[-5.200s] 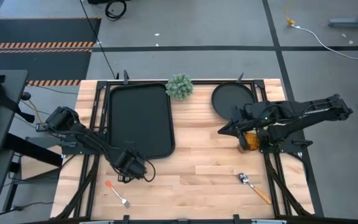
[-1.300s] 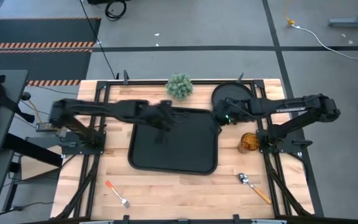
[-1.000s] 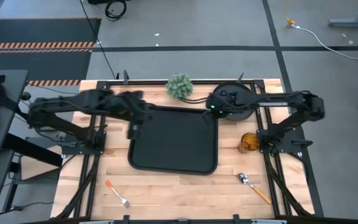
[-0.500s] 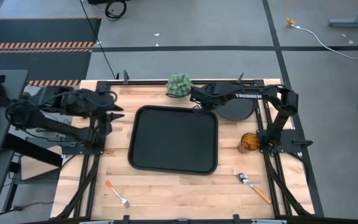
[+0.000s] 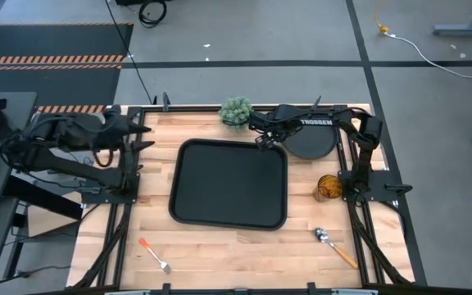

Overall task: Pick and place plate/cup/fork/spoon on tray
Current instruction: Put the black plate on the black serving tray

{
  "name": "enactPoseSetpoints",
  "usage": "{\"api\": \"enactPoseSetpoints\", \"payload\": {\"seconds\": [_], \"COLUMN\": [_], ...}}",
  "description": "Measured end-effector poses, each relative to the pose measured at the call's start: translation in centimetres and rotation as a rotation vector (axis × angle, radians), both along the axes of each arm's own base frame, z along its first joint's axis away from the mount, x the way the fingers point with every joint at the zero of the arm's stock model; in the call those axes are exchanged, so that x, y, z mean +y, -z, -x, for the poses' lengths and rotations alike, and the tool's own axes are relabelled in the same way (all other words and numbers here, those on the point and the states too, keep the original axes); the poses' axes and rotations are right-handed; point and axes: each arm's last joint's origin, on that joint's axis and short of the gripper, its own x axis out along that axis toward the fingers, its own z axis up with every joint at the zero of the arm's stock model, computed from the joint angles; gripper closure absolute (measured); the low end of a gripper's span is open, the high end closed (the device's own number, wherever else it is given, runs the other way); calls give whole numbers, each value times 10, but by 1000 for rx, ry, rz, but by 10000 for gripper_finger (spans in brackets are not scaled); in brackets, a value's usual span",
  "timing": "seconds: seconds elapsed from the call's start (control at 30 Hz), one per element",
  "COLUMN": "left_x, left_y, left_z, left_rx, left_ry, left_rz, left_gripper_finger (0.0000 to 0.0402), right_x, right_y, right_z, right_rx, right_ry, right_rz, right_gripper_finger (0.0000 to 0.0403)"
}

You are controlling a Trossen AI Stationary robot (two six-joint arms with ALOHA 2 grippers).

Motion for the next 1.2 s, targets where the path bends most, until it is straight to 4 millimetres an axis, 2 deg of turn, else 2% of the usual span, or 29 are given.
{"api": "enactPoseSetpoints", "payload": {"seconds": [0.17, 0.33, 0.57, 0.7, 0.87, 1.07, 1.2], "left_x": [2, 8, 24, 34, 40, 40, 39], "left_y": [37, 75, 114, 119, 114, 106, 99], "left_z": [-11, -38, -77, -88, -86, -63, -46], "left_rx": [-125, -194, -199, -191, -233, -267, -303], "left_ry": [-29, -23, 60, 87, 98, 60, 22], "left_rz": [8, 53, 162, 171, 160, 143, 103], "left_gripper_finger": [212, 218, 218, 218, 219, 219, 219], "right_x": [-11, -29, -52, -56, -56, -54, -55], "right_y": [0, 0, 2, 10, 28, 48, 47], "right_z": [5, 15, 29, 29, 20, 14, 16], "right_rx": [0, -7, -11, -37, -31, 36, 99], "right_ry": [35, 67, 127, 168, 194, 191, 179], "right_rz": [-2, -35, -72, -128, -139, -131, -45], "right_gripper_finger": [90, 86, 89, 107, 143, 194, 228]}}
